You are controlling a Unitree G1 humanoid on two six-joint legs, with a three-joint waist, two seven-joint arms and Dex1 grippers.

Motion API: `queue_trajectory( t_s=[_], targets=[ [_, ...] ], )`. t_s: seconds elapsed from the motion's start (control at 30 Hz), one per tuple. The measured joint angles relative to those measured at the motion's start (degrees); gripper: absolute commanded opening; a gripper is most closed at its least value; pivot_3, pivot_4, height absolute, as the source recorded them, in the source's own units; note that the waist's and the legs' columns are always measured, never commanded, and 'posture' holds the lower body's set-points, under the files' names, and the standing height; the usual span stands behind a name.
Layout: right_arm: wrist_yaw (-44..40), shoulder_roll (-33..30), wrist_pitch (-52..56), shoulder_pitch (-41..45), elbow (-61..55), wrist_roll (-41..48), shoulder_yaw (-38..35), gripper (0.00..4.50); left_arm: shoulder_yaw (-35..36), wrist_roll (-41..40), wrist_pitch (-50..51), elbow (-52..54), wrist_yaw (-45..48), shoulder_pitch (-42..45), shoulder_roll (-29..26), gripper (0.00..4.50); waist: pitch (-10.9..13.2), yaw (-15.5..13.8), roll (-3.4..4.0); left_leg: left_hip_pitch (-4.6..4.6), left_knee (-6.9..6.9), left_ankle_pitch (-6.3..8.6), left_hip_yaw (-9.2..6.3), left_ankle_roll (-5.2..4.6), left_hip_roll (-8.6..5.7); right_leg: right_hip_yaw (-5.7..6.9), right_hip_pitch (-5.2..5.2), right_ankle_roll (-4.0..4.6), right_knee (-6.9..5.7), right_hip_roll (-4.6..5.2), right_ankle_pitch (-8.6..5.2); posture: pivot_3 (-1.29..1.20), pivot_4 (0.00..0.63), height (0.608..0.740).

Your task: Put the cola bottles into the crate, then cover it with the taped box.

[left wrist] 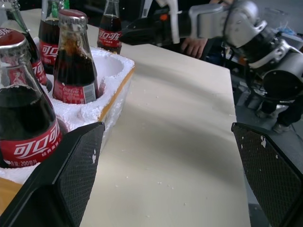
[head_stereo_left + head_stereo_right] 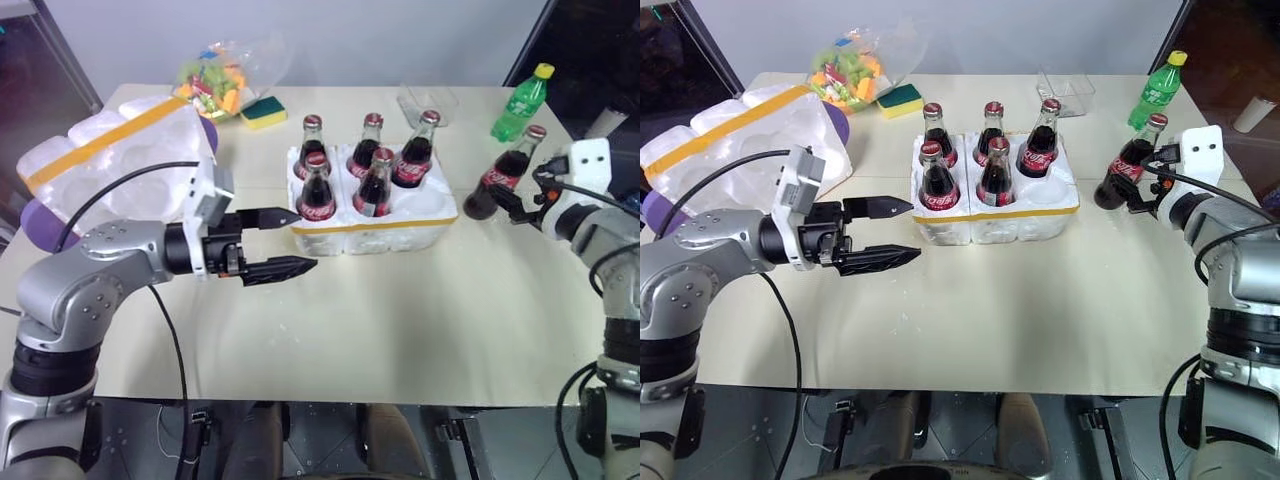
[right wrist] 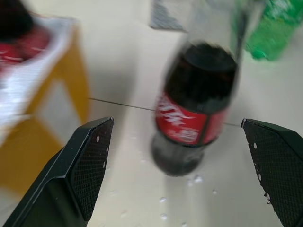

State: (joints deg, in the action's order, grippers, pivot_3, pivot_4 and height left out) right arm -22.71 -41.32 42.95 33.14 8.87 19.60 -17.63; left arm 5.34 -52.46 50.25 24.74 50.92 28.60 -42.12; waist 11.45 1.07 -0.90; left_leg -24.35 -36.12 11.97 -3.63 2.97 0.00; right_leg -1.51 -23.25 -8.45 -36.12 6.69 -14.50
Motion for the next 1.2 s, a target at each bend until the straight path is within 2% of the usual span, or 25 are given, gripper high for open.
queue_trajectory(
  t_s=[0.33,0.43,0.5,0.6,0.77,0.9,1.07,1.2],
  targets=[
    [-2.2,2.0,-13.0,10.2,24.3,-3.1,1.7,4.43,0.4,0.0,-0.1,0.5,-0.9,-0.5,-0.6,4.5,0.0,0.1,0.0,0.0,0.03,0.0,0.0,0.0,0.0,0.0,0.0,-0.01,0.02,0.0,0.01,0.0,0.15,0.739],
    [-2.6,2.2,-17.2,13.7,31.0,-4.0,2.0,3.62,0.6,0.0,-0.3,0.7,-1.1,-0.8,-0.7,4.5,0.0,0.0,0.01,0.0,0.03,0.0,0.0,0.0,0.0,0.01,0.01,-0.01,0.02,0.0,0.01,0.0,0.15,0.739],
    [-3.0,2.4,-19.3,14.7,33.2,-4.4,2.2,2.7,0.6,0.0,-0.5,0.7,-1.2,-0.8,-0.7,4.5,0.0,-0.1,0.0,0.0,0.02,0.0,0.0,0.0,0.0,0.01,0.02,-0.01,0.03,0.0,0.01,0.0,0.15,0.739],
    [-4.0,2.6,-20.9,15.1,34.2,-4.7,2.3,2.61,0.6,0.0,-0.6,0.7,-1.2,-0.8,-0.8,4.5,0.0,0.0,0.0,0.0,0.02,0.0,-0.01,0.0,0.0,0.01,0.03,-0.02,0.04,0.0,0.01,0.0,0.15,0.739],
    [-7.3,2.7,-18.8,10.4,25.6,-2.1,1.5,2.61,0.6,0.0,-0.7,0.7,-1.3,-0.8,-1.0,4.5,0.1,0.1,0.2,-0.03,0.08,0.0,0.0,0.0,0.0,0.01,-0.06,-0.02,0.01,0.0,0.01,0.0,0.15,0.739],
    [-10.5,2.5,-10.9,7.6,8.5,5.0,0.1,2.61,0.7,0.0,-0.7,0.7,-1.3,-0.8,-1.1,4.5,0.4,0.7,0.7,-0.06,0.13,0.0,-0.01,0.0,0.0,0.0,-0.18,-0.03,-0.08,0.0,0.01,0.0,0.15,0.739],
    [-11.9,0.8,-3.3,7.1,-9.6,13.0,-1.5,2.61,0.7,0.0,-0.9,0.5,-1.4,-0.8,-0.9,4.5,0.4,0.7,0.68,-0.06,0.1,0.0,-0.03,0.0,0.0,0.01,-0.11,-0.04,-0.03,-0.01,0.01,0.0,0.15,0.739],
    [-12.8,-0.2,0.7,4.9,-15.3,15.7,-1.2,2.61,0.7,0.1,-1.1,0.4,-1.5,-0.8,-0.6,4.5,0.4,0.2,0.65,-0.06,0.0,0.0,-0.03,0.0,0.0,0.02,-0.05,-0.03,-0.02,-0.01,0.01,0.0,0.15,0.739]
  ],
)
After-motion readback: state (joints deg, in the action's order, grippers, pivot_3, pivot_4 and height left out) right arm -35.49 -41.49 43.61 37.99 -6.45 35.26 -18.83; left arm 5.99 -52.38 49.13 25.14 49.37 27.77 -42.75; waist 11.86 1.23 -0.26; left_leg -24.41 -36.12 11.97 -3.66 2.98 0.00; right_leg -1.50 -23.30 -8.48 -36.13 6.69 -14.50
